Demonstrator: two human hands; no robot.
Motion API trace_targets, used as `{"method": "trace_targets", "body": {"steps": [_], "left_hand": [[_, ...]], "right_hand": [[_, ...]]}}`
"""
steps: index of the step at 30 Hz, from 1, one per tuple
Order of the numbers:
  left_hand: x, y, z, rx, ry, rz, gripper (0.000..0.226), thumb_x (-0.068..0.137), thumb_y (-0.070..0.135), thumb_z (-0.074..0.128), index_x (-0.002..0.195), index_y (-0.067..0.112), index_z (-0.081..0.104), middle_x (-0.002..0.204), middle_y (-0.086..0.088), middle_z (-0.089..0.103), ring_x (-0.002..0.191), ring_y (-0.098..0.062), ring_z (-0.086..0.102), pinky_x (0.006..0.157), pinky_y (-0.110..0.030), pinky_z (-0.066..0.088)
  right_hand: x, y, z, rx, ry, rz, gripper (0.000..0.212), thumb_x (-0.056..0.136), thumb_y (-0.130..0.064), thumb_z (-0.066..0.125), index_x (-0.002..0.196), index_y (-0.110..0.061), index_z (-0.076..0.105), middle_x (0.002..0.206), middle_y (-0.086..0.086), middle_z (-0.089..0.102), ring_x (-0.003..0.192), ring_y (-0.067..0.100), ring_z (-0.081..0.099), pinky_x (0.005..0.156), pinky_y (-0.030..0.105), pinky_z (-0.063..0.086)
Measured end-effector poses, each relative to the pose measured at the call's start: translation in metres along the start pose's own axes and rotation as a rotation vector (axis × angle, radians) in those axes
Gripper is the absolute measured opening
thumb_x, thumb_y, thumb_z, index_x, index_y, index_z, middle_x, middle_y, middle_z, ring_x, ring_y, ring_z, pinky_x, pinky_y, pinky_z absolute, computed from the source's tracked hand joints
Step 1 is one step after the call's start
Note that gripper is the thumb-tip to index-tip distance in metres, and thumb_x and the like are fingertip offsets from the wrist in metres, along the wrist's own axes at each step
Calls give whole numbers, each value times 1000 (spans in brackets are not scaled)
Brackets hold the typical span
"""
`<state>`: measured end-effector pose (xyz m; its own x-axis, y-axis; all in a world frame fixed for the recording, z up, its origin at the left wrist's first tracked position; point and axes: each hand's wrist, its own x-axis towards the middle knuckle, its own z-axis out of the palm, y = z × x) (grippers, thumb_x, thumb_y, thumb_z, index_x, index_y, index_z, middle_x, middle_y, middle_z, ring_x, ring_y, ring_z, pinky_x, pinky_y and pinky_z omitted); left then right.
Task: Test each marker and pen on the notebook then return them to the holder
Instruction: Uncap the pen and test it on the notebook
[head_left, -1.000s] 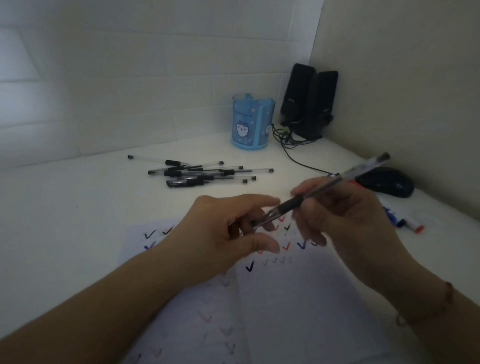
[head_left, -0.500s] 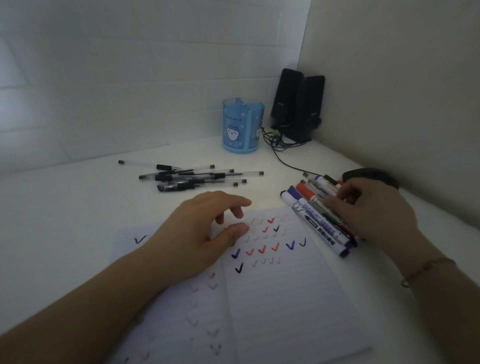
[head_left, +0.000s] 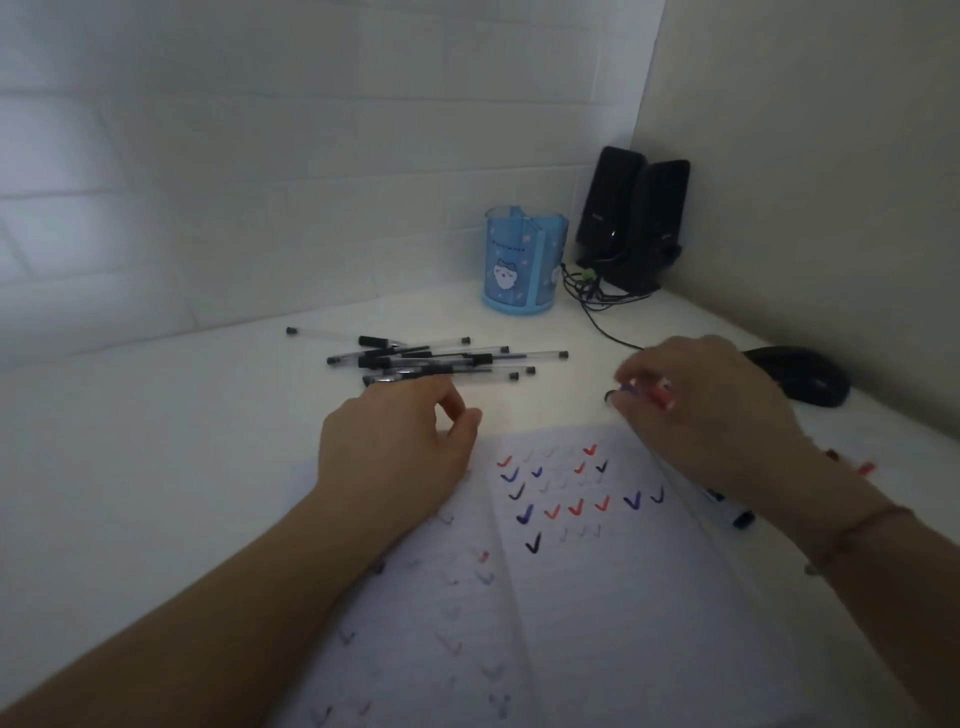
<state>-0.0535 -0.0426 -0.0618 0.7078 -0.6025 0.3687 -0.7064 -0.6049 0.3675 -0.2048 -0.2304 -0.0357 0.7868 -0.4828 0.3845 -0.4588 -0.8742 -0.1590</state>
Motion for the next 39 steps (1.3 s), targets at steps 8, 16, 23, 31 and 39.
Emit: {"method": "trace_targets", "body": {"steps": [8,16,23,31,39], "left_hand": [[4,-6,2,71,-39,-8,24,86,59,48,87,37,58,66,13,52,71,-8,54,66,-26,44],[4,-4,0,62,-27,4,23,86,59,49,89,38,58,74,14,57,72,-7,53,64,-25,41],[1,-4,-1,31,3,-6,29,88,59,46,105,37,55,83,13,58,81,-10,55,69,-27,40],[-2,-5,3,-19,207,150,53,83,52,52,126,22,50,122,0,50,111,-24,42,88,-41,40],[-10,12,-9,-219,198,411,33,94,46,39,99,22,61,96,6,55,89,-11,46,77,-29,40]], "right_hand": [[65,-57,45,18,-111,-175,23,85,-49,59,104,-35,63,93,-11,55,90,10,45,76,31,45],[72,-55,62,57,-104,-100,28,81,-53,61,101,-36,51,94,-11,52,88,12,51,75,34,47],[74,-51,71,-13,-147,-115,18,89,-47,51,101,-35,56,96,-11,48,98,14,48,76,30,39],[46,-50,30,286,-38,-36,8,94,-36,49,89,-33,54,76,-19,64,77,4,57,69,26,46],[-26,-38,-30,1036,120,156,6,87,-16,60,84,-13,65,68,4,70,50,9,56,46,14,42]]}}
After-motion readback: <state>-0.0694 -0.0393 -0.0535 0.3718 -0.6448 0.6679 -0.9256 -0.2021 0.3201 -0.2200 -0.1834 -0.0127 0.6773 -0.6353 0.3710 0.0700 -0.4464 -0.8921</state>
